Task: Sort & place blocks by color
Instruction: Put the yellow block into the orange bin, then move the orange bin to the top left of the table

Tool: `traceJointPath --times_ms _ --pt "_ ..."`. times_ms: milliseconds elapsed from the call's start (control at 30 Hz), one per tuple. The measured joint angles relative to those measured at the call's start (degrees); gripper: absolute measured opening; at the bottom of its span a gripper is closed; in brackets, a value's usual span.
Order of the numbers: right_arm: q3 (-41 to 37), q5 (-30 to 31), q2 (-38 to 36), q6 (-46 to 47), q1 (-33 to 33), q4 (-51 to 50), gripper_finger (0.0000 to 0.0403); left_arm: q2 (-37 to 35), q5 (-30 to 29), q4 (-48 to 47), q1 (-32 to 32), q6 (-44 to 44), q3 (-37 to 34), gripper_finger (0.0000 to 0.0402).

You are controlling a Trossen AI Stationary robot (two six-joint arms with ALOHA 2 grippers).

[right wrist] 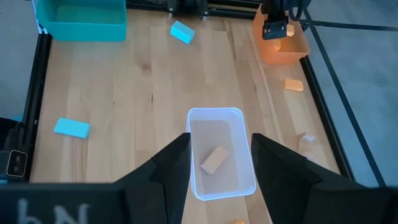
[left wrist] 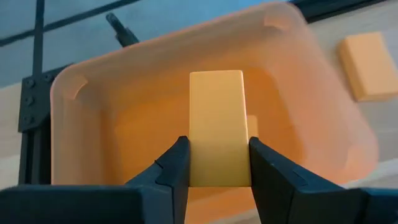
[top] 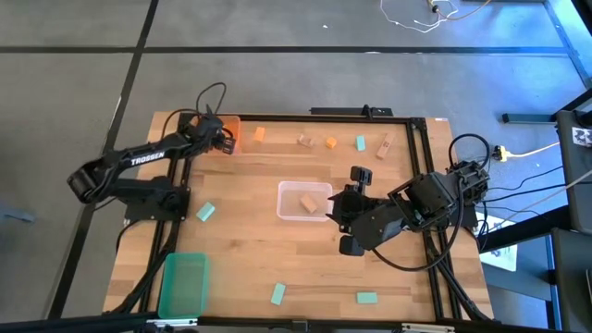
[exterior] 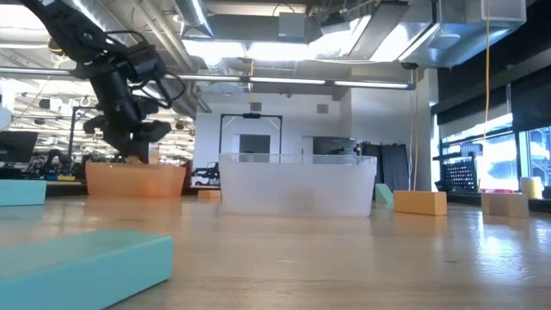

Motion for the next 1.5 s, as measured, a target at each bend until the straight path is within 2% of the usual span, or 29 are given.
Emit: traceJointPath --times_ms 167,367,433,500,567,667,867,967,1100,1267,1333,1500 --pt "0.0 0.0 0.0 0.1 0.0 0.0 0.0168 2.0 0.0 0.0 0.2 0.0 0.0 0.0167" --pt "0.0 0.0 0.0 0.3 0.0 0.0 0.0168 2.1 0.7 0.0 -0.1 0.1 0.0 0.0176" --pt "0.0 0.0 0.0 0.3 0.0 0.0 0.0168 1.1 3.6 -0.1 -0.9 1.5 0.0 0.0177" --pt "0.0 0.0 0.0 0.4 0.0 0.0 0.0168 -0.7 8.9 -1.4 -2.2 2.8 0.0 0.0178" --pt "0.0 0.0 0.0 0.9 0.0 0.0 0.0168 -2.8 14.0 -4.4 -4.3 2.7 0.0 0.0178" --pt "0.0 0.0 0.0 1.7 0.0 0.0 0.0168 -5.5 17.5 -11.3 -8.8 0.7 0.1 0.0177" --pt "0.0 0.1 0.0 1.7 0.0 0.1 0.0168 -11.0 18.1 -31.1 -20.1 -11.8 0.1 0.0173" --pt "0.0 0.4 0.0 1.8 -0.1 0.4 0.0168 -13.2 17.7 -38.0 -26.2 -17.2 0.1 0.0173" --pt "0.0 2.9 0.0 3.5 -0.1 0.6 0.0168 -16.0 11.4 -39.0 -32.4 -19.1 0.1 0.0173" --pt "0.0 4.5 0.0 6.2 -0.2 0.6 0.0168 -18.4 9.8 -38.7 -34.5 -19.3 0.1 0.0172" --pt "0.0 4.5 0.0 6.9 -0.2 0.6 0.0168 -19.3 10.9 -37.7 -35.5 -17.4 0.1 0.0172" --pt "0.0 4.5 0.0 9.2 -0.2 0.5 0.0168 -22.4 18.4 -32.4 -41.1 -12.6 0.1 0.0172"
